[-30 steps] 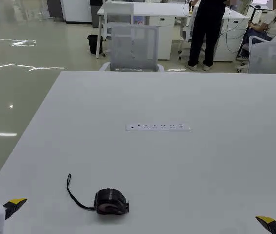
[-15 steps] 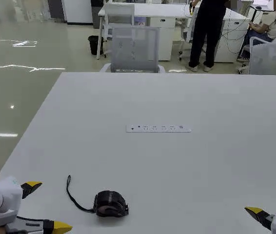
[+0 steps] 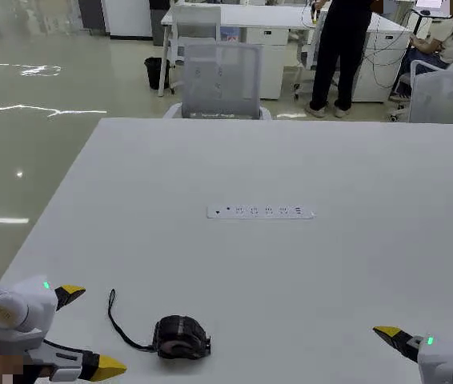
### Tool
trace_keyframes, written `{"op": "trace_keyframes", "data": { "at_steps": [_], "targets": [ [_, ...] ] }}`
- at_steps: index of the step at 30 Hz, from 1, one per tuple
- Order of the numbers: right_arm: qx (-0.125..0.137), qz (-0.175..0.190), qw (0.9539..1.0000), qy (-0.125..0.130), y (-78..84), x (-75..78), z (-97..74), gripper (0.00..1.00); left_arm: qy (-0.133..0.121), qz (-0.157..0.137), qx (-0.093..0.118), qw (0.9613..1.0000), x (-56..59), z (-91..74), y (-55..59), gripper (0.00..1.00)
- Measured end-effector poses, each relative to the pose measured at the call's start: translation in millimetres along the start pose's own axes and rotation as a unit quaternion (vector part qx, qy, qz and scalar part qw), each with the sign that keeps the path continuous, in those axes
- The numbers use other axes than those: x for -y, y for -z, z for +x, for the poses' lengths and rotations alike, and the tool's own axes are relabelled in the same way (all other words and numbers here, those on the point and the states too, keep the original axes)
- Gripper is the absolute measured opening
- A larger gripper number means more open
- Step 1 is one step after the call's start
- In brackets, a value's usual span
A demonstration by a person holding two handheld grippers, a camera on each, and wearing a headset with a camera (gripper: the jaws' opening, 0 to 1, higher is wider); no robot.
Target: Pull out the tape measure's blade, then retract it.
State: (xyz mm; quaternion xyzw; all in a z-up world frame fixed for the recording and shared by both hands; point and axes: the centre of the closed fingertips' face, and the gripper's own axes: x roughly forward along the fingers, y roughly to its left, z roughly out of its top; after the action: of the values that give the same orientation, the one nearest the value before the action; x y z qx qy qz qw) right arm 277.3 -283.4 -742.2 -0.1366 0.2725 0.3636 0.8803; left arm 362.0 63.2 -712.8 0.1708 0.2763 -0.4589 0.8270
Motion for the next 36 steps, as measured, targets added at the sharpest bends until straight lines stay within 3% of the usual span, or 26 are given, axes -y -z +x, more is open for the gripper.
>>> {"op": "trace_keyframes", "data": {
  "at_steps": [5,15,22,36],
  "targets": [
    [0.001,-0.006,0.9999,-0.009,-8.3,-2.2,11.5,0.96,0.009,0.007,0.003,0.9999,-1.2,8.5,-9.2,0.99],
    [-0.004,-0.025,0.9988,-0.041,-21.7,-10.5,38.9,0.96,0.031,0.037,-0.010,0.9988,-2.0,26.1,-23.1,0.99],
    [0.000,-0.031,0.9980,-0.055,-32.6,-12.6,52.1,0.95,0.050,0.048,-0.010,0.9975,2.2,37.4,-35.3,0.98],
    [0.008,-0.066,0.9922,-0.106,-57.9,-38.8,85.8,0.92,0.089,0.091,-0.045,0.9908,13.8,66.0,-38.6,0.96]
  ]
}}
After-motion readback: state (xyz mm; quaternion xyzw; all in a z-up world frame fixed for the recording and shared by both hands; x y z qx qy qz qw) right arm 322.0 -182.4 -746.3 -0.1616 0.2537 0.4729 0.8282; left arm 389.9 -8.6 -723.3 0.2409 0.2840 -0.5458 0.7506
